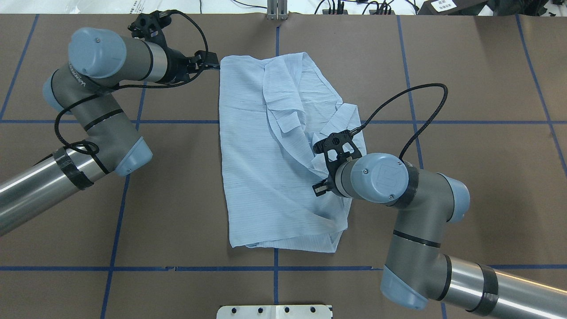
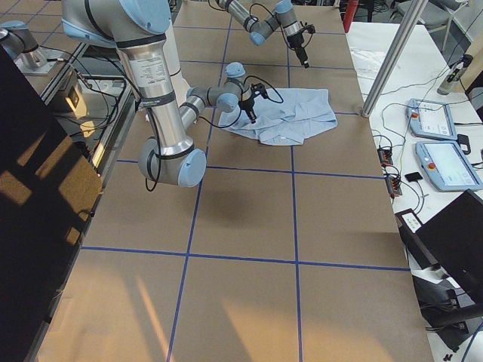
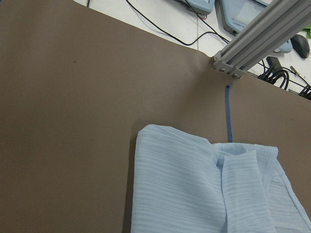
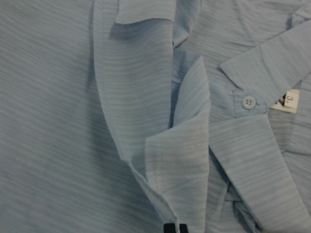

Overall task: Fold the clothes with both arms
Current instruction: 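Move the right gripper toward the collar and adjust the fabric there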

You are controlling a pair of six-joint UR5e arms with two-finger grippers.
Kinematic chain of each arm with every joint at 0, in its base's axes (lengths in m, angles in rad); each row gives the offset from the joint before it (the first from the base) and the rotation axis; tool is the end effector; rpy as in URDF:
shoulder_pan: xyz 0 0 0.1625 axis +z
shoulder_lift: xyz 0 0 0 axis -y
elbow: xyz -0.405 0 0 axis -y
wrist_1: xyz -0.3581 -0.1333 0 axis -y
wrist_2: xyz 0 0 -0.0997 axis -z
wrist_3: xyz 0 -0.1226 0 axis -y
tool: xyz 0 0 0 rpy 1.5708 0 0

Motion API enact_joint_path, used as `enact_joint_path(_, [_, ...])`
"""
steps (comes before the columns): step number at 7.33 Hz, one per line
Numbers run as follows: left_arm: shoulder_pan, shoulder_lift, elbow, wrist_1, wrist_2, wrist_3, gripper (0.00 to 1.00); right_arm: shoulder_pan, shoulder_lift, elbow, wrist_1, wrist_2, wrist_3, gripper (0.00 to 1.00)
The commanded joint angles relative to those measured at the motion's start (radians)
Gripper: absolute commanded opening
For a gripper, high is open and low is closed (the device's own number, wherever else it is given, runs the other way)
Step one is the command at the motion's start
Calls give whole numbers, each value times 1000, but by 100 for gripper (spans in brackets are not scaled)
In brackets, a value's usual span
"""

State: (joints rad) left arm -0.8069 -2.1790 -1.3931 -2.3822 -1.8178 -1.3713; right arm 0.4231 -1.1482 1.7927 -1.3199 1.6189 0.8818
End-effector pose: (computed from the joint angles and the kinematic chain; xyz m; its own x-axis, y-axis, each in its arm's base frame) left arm 0.4107 -0.5781 0.2895 0.3260 -0.0626 -0.9433 0.4852 0.8675 0.1102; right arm -0.5041 -0.3667 0.3155 0.6790 -0.3907 0.6215 0.0723 0.8781 0.4730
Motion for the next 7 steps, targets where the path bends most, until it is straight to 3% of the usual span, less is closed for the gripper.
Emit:
enact_joint_path(1, [0, -1, 3, 0, 0, 0, 99, 52, -28, 2, -1, 25, 0, 0])
enact_joint_path(3, [0, -1, 3, 0, 0, -2, 99, 91, -53, 2, -1, 30, -1, 0])
enact_joint_path(4, [0, -1, 3, 0, 0, -2, 99, 94, -59, -1, 2, 29, 0, 99])
enact_joint_path(7, [0, -1, 3, 0, 0, -2, 99, 128, 19, 20, 11, 27, 6, 100])
